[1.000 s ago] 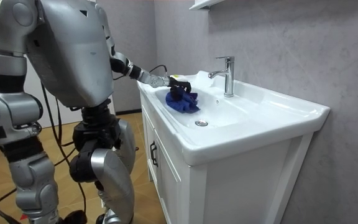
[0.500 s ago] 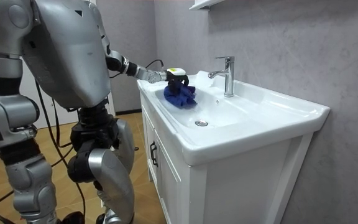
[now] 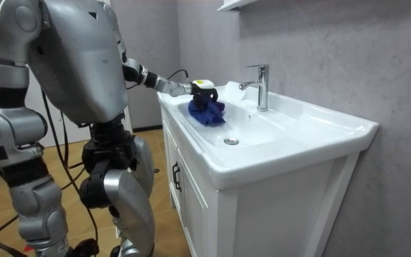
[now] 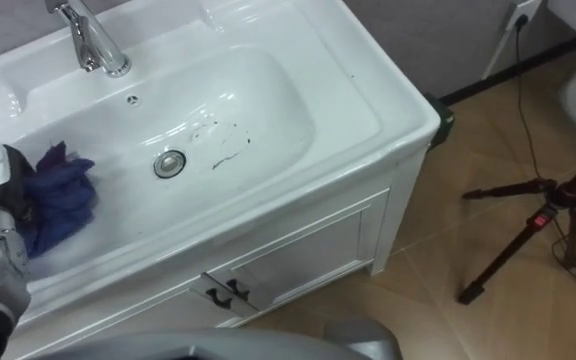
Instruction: Wipe basin
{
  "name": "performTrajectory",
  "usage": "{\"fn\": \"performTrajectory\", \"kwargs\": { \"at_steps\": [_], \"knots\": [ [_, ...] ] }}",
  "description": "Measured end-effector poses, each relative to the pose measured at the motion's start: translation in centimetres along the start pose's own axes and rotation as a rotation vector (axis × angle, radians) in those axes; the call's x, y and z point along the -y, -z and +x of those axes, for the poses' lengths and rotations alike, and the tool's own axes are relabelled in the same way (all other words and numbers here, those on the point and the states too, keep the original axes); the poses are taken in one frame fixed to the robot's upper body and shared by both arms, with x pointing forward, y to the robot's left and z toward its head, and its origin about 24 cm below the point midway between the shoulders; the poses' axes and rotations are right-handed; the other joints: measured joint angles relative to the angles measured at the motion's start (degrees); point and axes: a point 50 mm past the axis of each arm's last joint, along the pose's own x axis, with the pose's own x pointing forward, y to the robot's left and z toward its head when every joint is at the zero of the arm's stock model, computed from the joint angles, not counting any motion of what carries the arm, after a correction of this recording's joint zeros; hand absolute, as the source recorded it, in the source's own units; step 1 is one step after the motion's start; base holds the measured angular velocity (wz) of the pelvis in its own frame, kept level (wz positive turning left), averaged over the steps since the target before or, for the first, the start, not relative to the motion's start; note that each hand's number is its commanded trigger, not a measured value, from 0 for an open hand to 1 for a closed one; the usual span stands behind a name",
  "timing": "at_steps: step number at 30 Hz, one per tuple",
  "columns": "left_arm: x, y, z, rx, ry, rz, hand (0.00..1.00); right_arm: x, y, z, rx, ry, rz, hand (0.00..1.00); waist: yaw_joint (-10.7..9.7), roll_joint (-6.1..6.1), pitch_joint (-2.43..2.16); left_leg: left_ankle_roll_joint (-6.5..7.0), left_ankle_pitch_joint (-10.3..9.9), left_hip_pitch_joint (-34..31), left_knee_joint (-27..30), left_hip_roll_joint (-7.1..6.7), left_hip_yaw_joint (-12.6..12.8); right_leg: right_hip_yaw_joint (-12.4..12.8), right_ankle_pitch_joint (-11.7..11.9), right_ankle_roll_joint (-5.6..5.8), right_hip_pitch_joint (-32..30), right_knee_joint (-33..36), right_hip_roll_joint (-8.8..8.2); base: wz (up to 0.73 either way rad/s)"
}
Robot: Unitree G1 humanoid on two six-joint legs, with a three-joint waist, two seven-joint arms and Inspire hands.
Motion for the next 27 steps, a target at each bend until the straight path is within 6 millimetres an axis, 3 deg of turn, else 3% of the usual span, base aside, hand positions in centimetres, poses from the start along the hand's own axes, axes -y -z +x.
{"fn": "performTrajectory", "kwargs": {
  "at_steps": [7,15,21,27],
  "knots": [
    [0.1,-1.2,-0.2,0.056,-0.001,0.018,1.00,-0.9,0.2,0.0,0.000,-0.022,-0.012,0.00,-1.5,-2.15,-0.03,0.00,0.0,-0.3,0.0,0.13,0.0,-0.1,0.3,-0.03,0.0,-0.8,0.02,-0.01],
    [1.4,-2.6,-0.9,0.006,0.057,-0.100,1.00,-0.7,-0.1,0.0,0.004,-0.010,-0.014,0.00,-3.5,-2.63,0.05,-0.01,0.0,-0.6,0.8,0.20,1.6,0.3,0.7,0.03,-0.3,-1.2,-0.16,-0.07],
    [2.4,-4.4,-1.2,-0.009,0.143,-0.225,1.00,-0.8,0.2,0.0,-0.020,-0.003,-0.013,0.00,-4.7,-3.21,0.39,-0.01,0.0,-0.5,2.2,0.19,1.9,1.5,0.4,0.23,0.6,-1.2,-0.25,-0.01],
    [2.3,-6.4,-1.0,0.012,0.159,-0.271,1.00,-2.0,0.3,0.0,-0.023,-0.032,-0.040,0.00,-4.8,-4.77,0.56,-0.01,0.0,-0.2,1.6,0.04,1.8,2.7,0.3,0.83,0.7,-0.9,-0.33,-0.02]
  ]
}}
